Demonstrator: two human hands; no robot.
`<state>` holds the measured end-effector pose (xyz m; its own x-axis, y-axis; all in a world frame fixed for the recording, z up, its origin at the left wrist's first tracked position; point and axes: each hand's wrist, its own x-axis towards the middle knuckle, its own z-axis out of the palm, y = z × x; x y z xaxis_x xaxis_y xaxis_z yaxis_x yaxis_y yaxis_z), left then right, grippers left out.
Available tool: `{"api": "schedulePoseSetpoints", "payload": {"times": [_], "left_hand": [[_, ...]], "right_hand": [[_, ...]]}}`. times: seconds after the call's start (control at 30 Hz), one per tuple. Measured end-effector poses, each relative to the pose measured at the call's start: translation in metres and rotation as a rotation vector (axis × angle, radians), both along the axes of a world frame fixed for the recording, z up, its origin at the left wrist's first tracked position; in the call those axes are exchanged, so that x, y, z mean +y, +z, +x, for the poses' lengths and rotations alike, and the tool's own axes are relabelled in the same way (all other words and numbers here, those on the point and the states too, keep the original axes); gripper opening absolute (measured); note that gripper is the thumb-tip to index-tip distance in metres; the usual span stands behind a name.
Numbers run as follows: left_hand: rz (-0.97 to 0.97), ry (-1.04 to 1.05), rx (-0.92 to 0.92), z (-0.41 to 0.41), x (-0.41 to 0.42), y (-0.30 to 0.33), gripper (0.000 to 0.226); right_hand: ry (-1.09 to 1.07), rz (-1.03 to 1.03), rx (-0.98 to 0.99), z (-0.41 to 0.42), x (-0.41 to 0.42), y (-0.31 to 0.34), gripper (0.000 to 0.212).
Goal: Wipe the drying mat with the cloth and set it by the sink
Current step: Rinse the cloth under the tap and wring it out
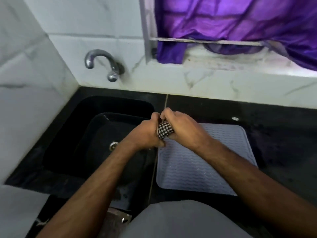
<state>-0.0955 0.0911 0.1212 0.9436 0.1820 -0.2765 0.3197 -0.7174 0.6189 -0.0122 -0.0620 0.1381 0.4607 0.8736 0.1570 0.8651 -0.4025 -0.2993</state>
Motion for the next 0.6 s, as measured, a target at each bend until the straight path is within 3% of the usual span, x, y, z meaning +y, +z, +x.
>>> {"api": "schedulePoseSetpoints", "payload": {"times": [0.03, 0.1, 0.17, 0.27, 0.33, 0.4, 0.47, 0.53, 0.6], "left_hand": [[-0.056, 0.067, -0.012, -0.007, 0.010, 0.003, 0.085], [-0.280, 0.174, -0.062, -0.021, 0.028, 0.013, 0.081], [-0.420, 0.184, -0.120, -0.032, 0.042, 0.025, 0.074], [-0.545, 0.165, -0.114, -0.045, 0.047, 0.048, 0.070], [-0.559, 0.223, -0.128, -0.052, 0.054, 0.064, 0.055], [-0.468, 0.301, -0.148, -0.056, 0.067, 0.077, 0.044], [-0.272, 0.438, -0.140, -0.055, 0.086, 0.086, 0.064], [0.089, 0.546, -0.173, -0.053, 0.104, 0.092, 0.077], [0.531, 0.527, -0.264, -0.051, 0.118, 0.092, 0.074]], "right_hand": [[0.051, 0.034, -0.085, -0.001, 0.007, 0.002, 0.068], [0.138, 0.055, -0.206, -0.002, 0.018, 0.002, 0.095], [0.256, 0.068, -0.257, -0.003, 0.030, 0.004, 0.106], [0.355, 0.217, -0.288, -0.003, 0.058, 0.016, 0.079], [0.334, 0.246, -0.333, -0.004, 0.083, 0.034, 0.068], [0.337, 0.186, -0.409, -0.006, 0.111, 0.056, 0.047], [0.325, 0.060, -0.486, -0.007, 0.138, 0.072, 0.025], [0.241, -0.032, -0.504, -0.014, 0.162, 0.084, 0.020], [0.127, -0.042, -0.462, -0.026, 0.182, 0.090, 0.017]]}}
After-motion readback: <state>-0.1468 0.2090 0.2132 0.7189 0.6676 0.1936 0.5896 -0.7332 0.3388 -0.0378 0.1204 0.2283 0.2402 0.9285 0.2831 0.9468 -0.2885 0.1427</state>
